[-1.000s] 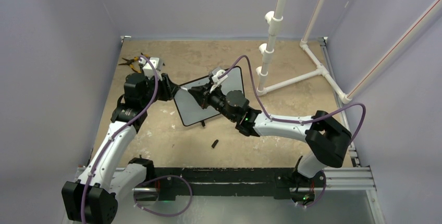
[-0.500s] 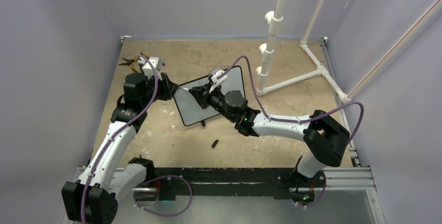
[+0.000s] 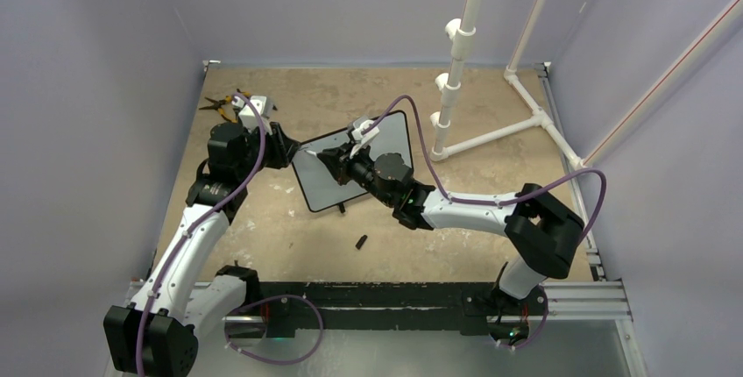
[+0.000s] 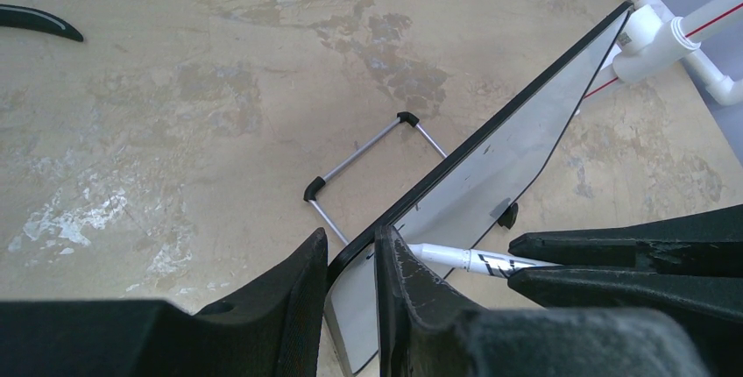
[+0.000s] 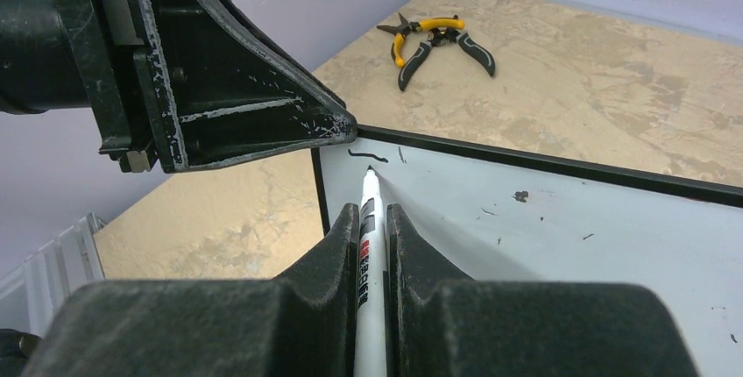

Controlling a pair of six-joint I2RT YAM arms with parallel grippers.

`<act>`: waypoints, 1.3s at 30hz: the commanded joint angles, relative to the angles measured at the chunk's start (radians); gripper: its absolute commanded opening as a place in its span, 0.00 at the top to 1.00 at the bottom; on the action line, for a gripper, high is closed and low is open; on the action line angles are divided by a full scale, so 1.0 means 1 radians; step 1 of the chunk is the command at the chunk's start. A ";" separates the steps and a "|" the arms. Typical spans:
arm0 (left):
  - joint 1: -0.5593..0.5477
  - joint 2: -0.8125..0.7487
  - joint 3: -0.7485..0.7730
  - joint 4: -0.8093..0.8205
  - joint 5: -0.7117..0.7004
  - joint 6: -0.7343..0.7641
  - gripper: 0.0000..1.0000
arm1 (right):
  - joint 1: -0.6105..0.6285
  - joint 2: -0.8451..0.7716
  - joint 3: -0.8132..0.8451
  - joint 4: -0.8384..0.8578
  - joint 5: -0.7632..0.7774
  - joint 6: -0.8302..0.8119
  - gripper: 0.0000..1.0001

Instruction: Write a sentence on the whiteboard

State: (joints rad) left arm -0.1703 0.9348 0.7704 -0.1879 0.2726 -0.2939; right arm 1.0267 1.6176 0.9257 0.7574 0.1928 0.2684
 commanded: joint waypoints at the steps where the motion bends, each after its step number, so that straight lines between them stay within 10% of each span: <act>1: 0.005 -0.005 0.003 0.010 0.004 0.001 0.77 | 0.004 0.005 0.012 0.016 0.020 0.003 1.00; 39: 0.005 -0.004 0.003 0.008 0.001 0.003 0.77 | 0.006 -0.074 -0.050 0.037 0.021 0.043 1.00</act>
State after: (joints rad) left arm -0.1699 0.9348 0.7704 -0.1875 0.2718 -0.2939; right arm 1.0275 1.5455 0.8463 0.7654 0.1837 0.3107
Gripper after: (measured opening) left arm 0.237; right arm 0.129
